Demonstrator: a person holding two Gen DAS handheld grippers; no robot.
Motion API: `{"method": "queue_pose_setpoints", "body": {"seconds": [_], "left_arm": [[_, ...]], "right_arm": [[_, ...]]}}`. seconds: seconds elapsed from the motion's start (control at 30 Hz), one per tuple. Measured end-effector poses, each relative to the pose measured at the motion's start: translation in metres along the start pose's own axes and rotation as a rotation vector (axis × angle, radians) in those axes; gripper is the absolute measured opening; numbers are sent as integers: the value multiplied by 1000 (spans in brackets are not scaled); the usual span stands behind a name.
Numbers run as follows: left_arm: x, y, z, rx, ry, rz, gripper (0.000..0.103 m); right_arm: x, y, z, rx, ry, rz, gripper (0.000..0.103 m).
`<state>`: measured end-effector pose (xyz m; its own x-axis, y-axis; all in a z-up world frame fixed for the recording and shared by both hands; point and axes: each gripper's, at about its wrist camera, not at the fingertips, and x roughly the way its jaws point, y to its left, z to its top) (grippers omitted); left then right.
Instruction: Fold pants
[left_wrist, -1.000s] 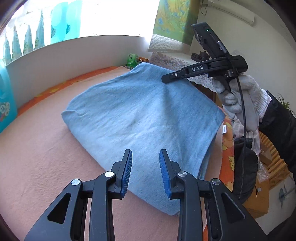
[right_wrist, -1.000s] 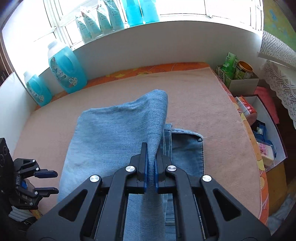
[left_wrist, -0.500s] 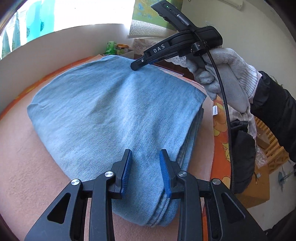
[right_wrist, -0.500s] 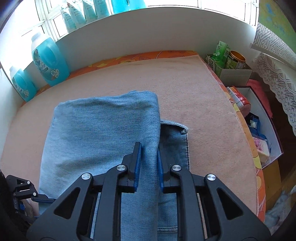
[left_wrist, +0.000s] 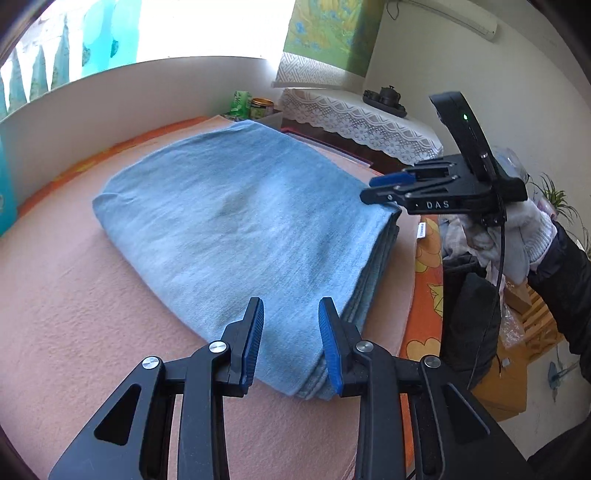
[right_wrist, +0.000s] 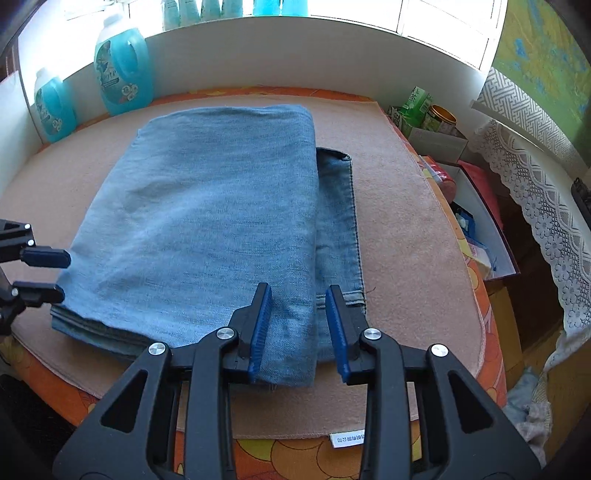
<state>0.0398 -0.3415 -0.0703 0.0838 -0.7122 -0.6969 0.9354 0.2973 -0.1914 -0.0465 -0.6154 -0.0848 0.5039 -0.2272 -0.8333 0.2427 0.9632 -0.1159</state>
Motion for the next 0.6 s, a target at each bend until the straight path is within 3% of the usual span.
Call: {"method": "queue_pose_setpoints", "body": {"seconds": [0.1,0.17,0.3,0.37,0.4,0.5,0.6], "left_arm": [[-8,16,2,-60,-14,27,30],[-12,24,1,-92,-16,56,42],[-18,34,1,-112,-29,105,44],[-20,38,3,-133,-32,117,44],[-20,40,3,-146,-31,120,47],[-21,42,5,-161,-21,139,50],[-23,41,7,-161,-22,156,50]], "right_arm": [[1,-12,-2,38,13,27,34],[-5,-18,1,68,-8,41,36],[-14,-19,6,82,-50,27,39],[-16,-22,9,104,-86,39,59],[-18,-21,11,112,-104,40,63],[-18,-20,19,115,-123,32,67],[-17,-17,26,104,-135,51,78]]}}
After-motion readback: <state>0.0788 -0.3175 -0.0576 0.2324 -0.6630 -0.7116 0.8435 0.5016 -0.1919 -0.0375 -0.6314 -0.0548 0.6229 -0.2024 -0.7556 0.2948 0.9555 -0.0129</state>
